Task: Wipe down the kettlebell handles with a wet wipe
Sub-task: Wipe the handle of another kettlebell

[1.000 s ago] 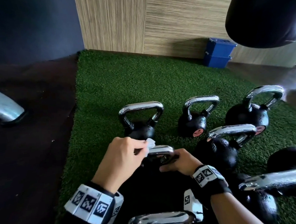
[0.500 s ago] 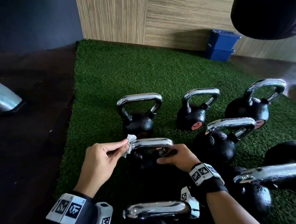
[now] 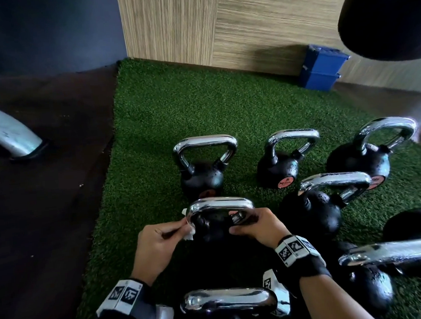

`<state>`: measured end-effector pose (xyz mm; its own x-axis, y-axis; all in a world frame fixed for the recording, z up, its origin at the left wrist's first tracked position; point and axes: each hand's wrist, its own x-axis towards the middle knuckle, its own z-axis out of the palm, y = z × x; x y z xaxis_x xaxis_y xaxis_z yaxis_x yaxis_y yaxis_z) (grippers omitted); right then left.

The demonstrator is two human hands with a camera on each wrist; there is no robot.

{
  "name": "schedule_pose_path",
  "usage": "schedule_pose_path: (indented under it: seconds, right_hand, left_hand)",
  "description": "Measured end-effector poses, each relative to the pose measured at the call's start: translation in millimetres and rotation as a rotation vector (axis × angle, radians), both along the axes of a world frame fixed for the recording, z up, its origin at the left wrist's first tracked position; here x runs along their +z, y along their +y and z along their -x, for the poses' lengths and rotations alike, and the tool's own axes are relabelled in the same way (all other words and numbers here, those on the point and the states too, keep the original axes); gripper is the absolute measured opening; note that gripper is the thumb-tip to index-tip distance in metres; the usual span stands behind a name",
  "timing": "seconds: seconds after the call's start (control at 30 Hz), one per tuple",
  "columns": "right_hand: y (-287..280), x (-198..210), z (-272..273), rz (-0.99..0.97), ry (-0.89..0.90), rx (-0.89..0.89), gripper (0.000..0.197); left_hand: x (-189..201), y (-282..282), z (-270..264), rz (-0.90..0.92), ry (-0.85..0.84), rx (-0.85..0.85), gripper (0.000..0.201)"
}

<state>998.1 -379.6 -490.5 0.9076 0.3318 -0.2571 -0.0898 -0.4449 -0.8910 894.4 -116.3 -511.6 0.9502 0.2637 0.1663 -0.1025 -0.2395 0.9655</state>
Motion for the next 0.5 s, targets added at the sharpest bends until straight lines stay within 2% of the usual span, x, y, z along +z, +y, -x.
schedule_pose_path:
  seconds: [0.17,0.33,0.4,0.47,0.5]
  right_hand:
    - [0.0,-2.6,3.7,-0.016,-0.010,0.018,0.035]
    - [-3.4,-2.6,5.4,0.090,-0.041,-0.003,0.054]
    - [-8.4,-1.4,5.0,0.165,-0.039,0.003,0.047]
    - [-13.2,2.7,5.7,0.229,-0.036,0.055,0.024]
    - [-15.4,4.6,5.0,0.234,-0.043,0.098,0.024]
  left_hand:
    - [-10.1,-3.6,0.5,0.014,-0.025,0.024,0.024]
    - [-11.3,-5.2,-6.3,-0.002,-0.014,0.063,0.025]
    - [-6.8,-4.7,-14.6,-0.026,0.001,0.080,0.024]
    - [-0.4,-5.9,-26.1,-0.061,0.015,0.096,0.025]
    - [3.9,-7.2,-33.3,-0.082,0.028,0.100,0.024]
